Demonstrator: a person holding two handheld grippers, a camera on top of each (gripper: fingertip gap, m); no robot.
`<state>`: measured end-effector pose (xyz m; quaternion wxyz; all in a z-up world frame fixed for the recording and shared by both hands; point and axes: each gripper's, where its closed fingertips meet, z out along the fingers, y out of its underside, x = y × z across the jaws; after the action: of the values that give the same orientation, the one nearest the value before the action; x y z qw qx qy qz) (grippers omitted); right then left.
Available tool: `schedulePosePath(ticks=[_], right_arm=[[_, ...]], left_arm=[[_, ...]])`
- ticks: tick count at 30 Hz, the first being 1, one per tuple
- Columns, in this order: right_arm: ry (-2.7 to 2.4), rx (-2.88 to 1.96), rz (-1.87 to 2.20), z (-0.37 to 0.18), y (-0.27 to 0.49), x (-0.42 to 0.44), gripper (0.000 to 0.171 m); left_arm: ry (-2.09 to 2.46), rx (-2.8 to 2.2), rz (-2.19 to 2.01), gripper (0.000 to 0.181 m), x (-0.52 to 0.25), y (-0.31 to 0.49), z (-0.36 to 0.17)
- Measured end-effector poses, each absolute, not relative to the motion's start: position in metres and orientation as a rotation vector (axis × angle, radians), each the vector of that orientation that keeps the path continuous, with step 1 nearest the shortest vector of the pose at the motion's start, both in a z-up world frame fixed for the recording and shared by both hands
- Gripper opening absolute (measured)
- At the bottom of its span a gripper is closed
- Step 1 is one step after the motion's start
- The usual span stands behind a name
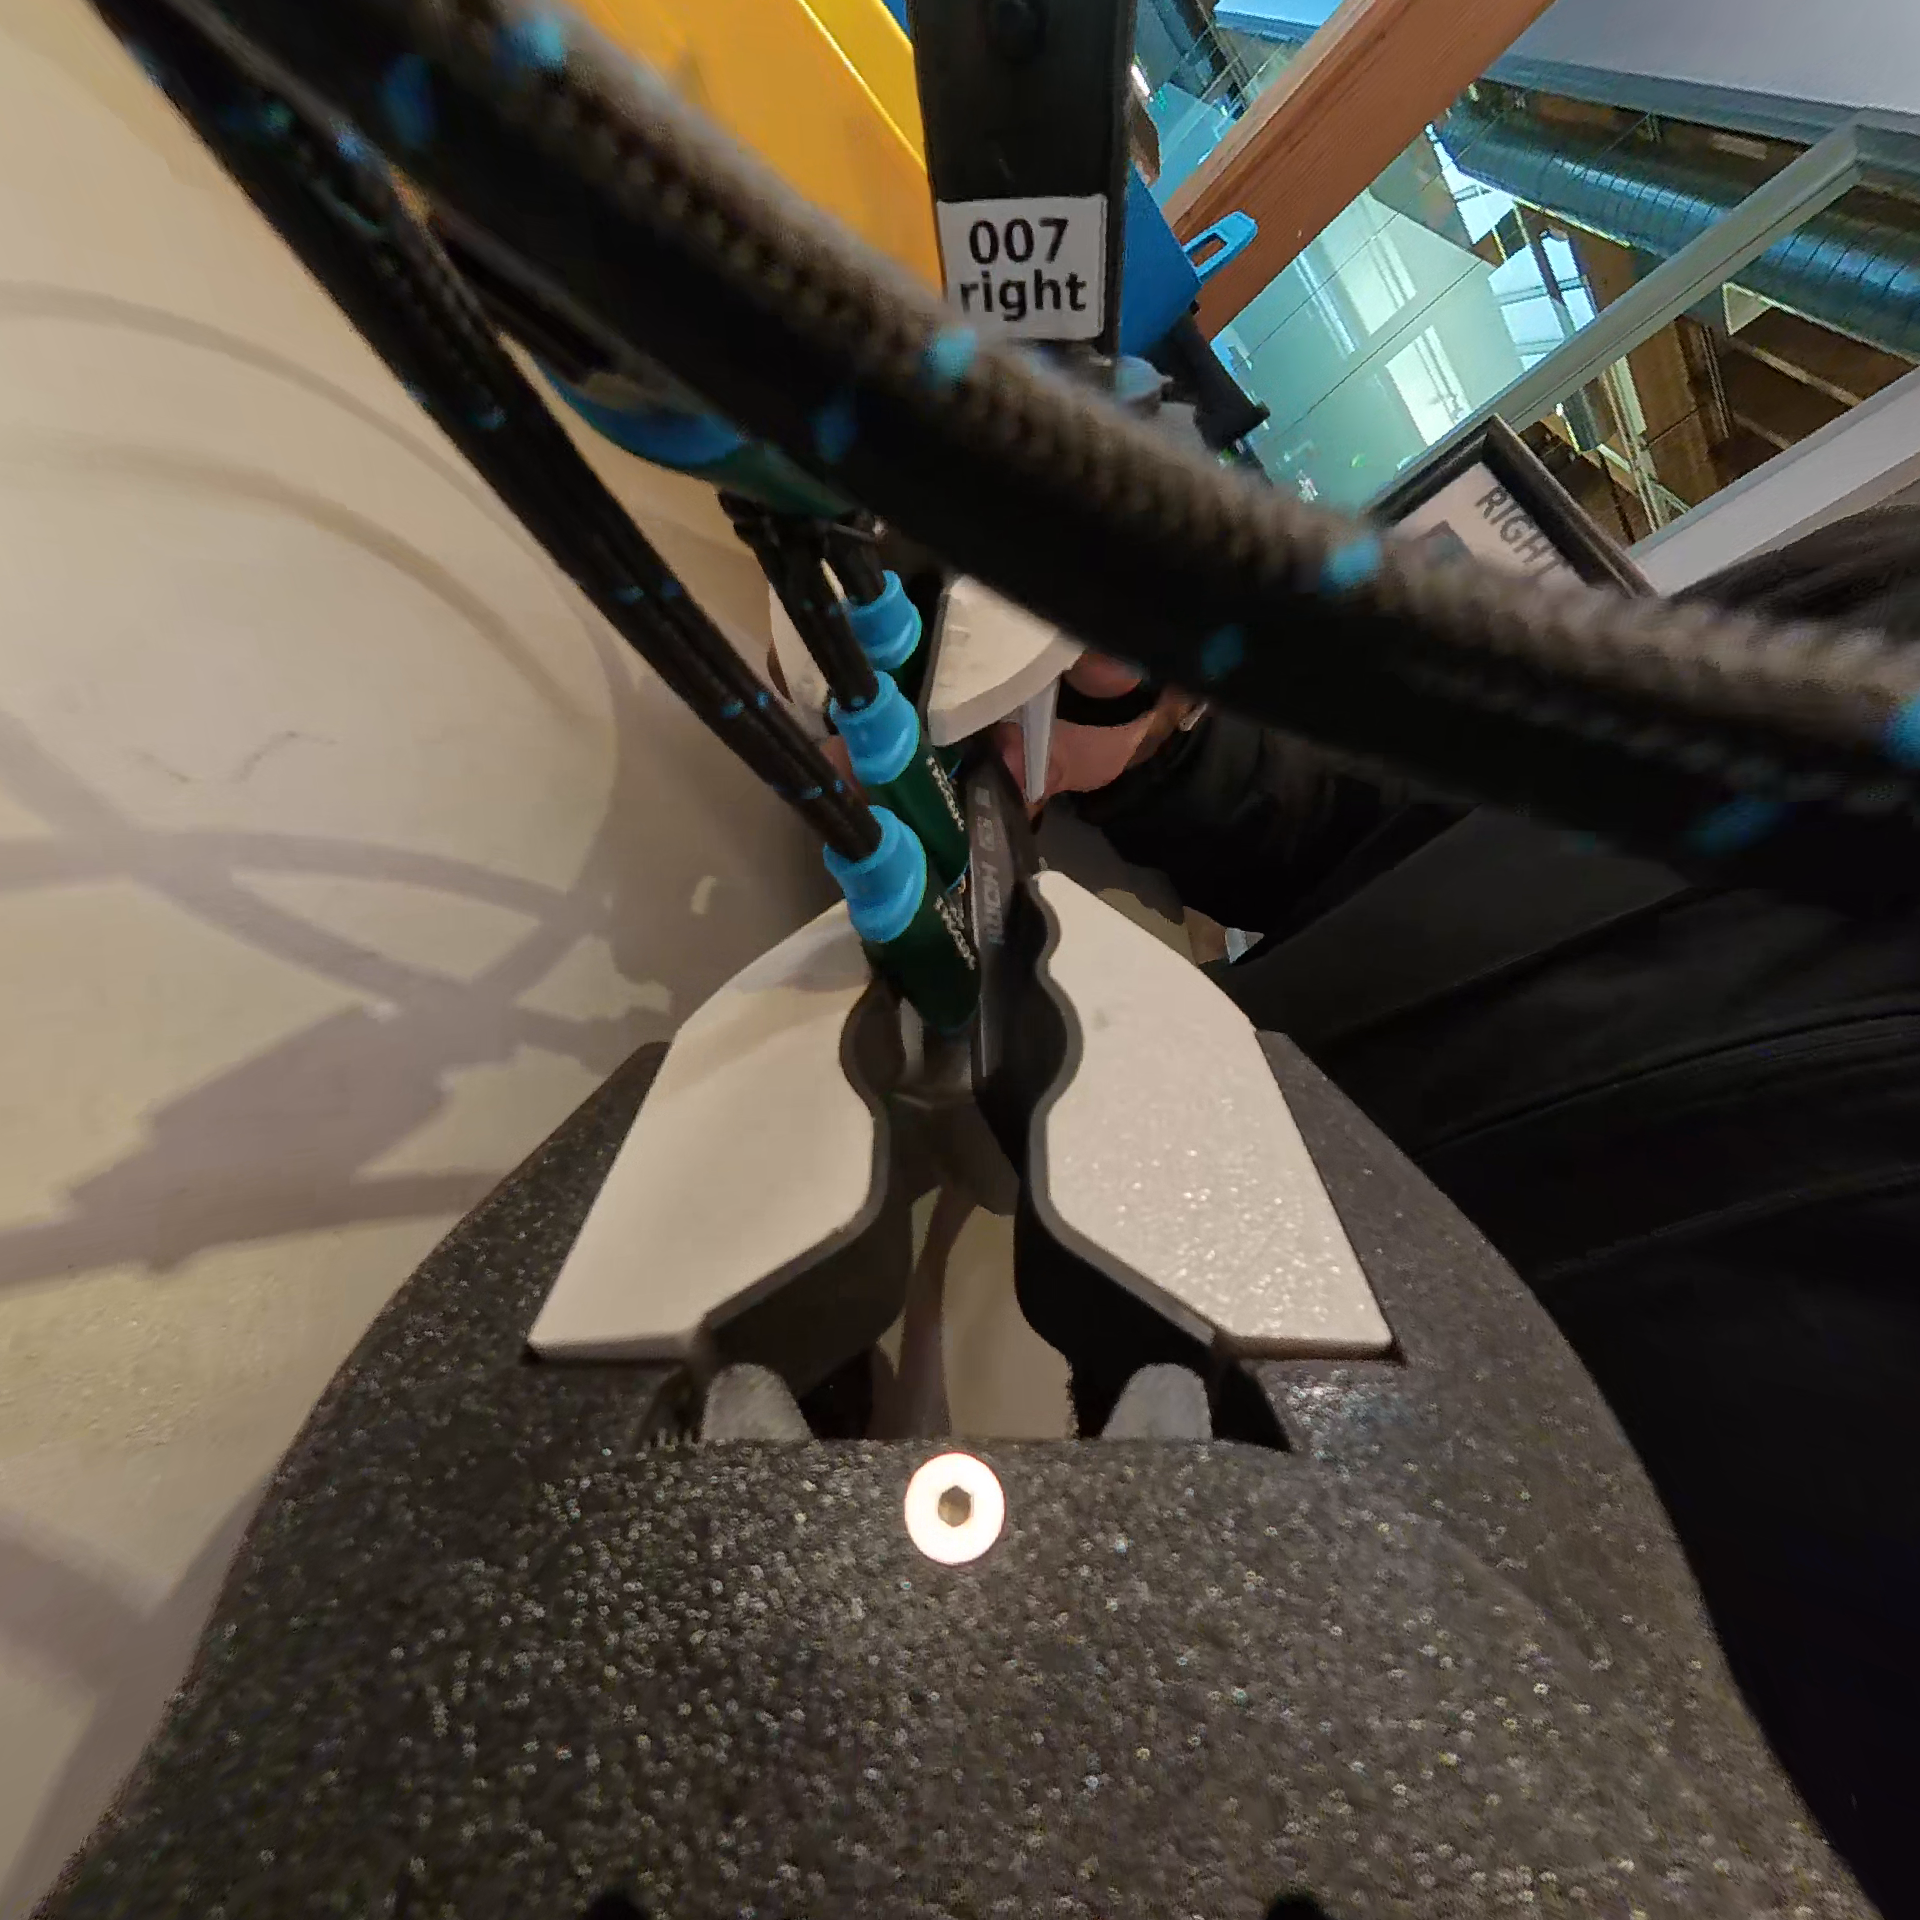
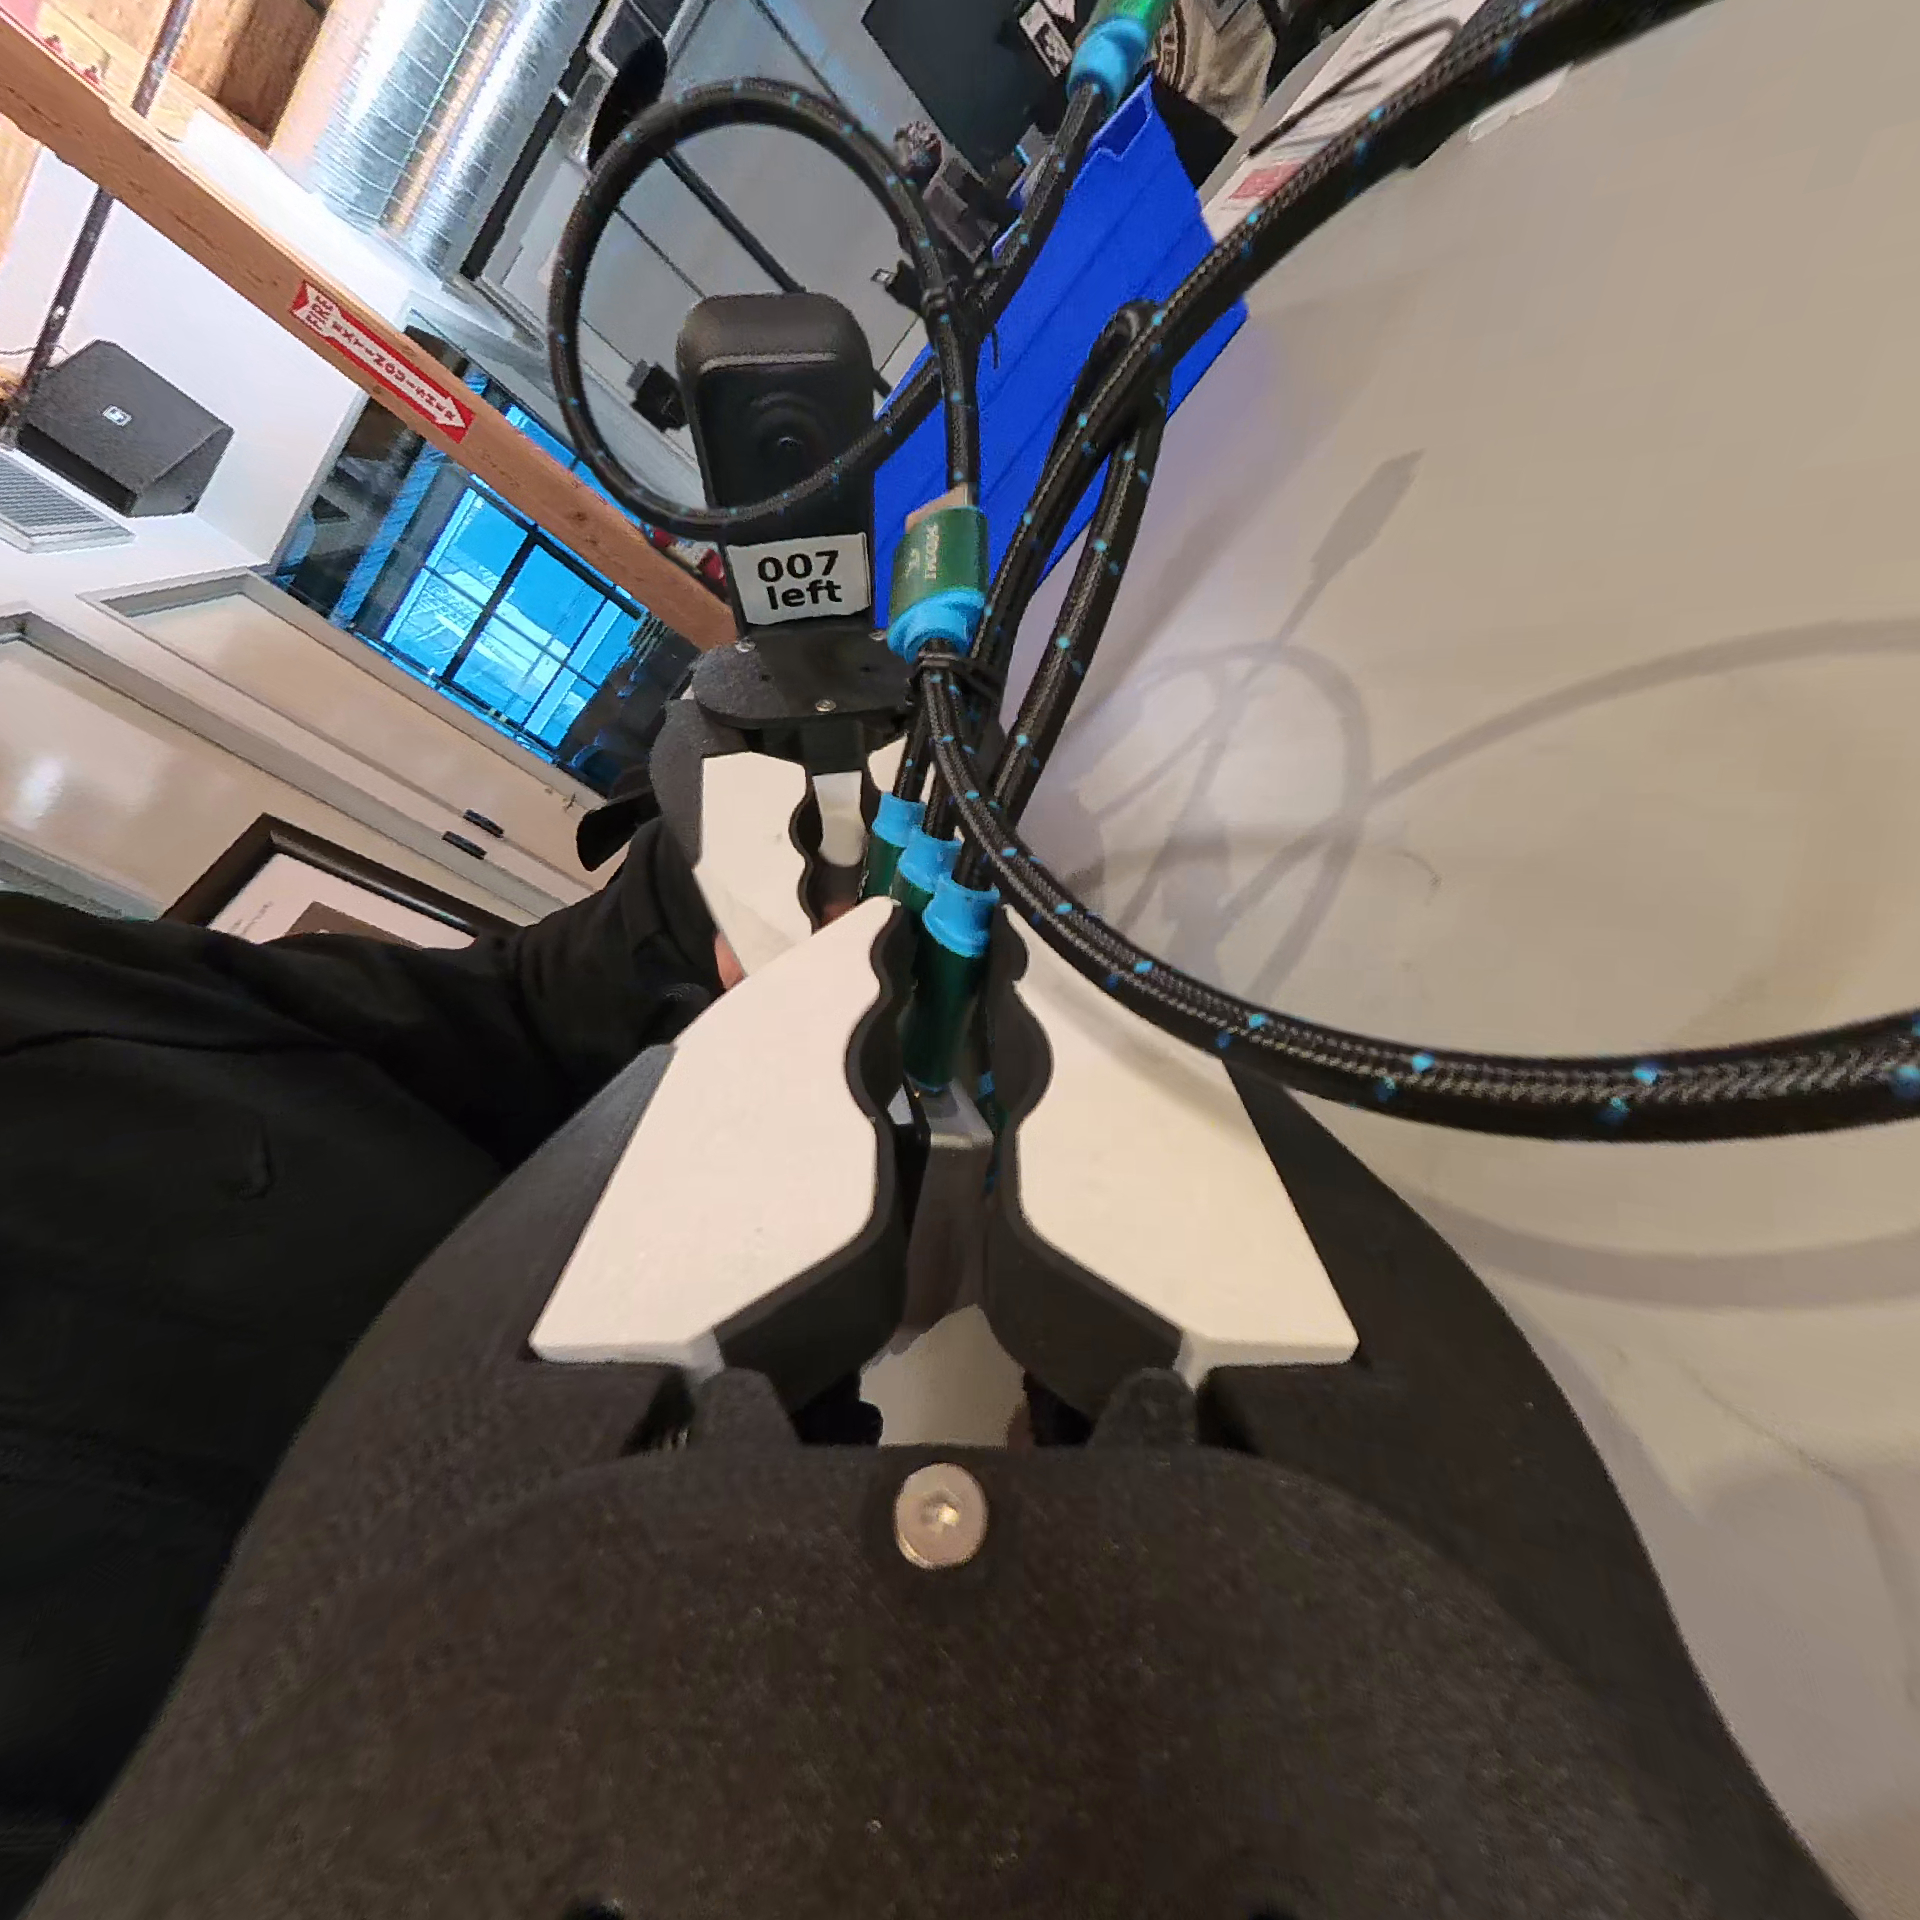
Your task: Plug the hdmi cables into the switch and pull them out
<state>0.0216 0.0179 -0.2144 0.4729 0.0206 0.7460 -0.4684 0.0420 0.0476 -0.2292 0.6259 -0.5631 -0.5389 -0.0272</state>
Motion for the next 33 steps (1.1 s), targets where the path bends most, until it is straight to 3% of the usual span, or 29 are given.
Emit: schedulePosePath(ticks=[27,33], right_arm=[[1.864,-0.230,-0.948,-0.224,0.028,0.034,0.012],[1.872,-0.154,-1.125,-0.216,0.014,0.028,0.012]], left_arm=[[-1.227,-1.405,-0.130,0.016,0.048,0.062,-0.240],[-1.254,-1.347,-0.086,0.017,0.044,0.053,-0.237]])
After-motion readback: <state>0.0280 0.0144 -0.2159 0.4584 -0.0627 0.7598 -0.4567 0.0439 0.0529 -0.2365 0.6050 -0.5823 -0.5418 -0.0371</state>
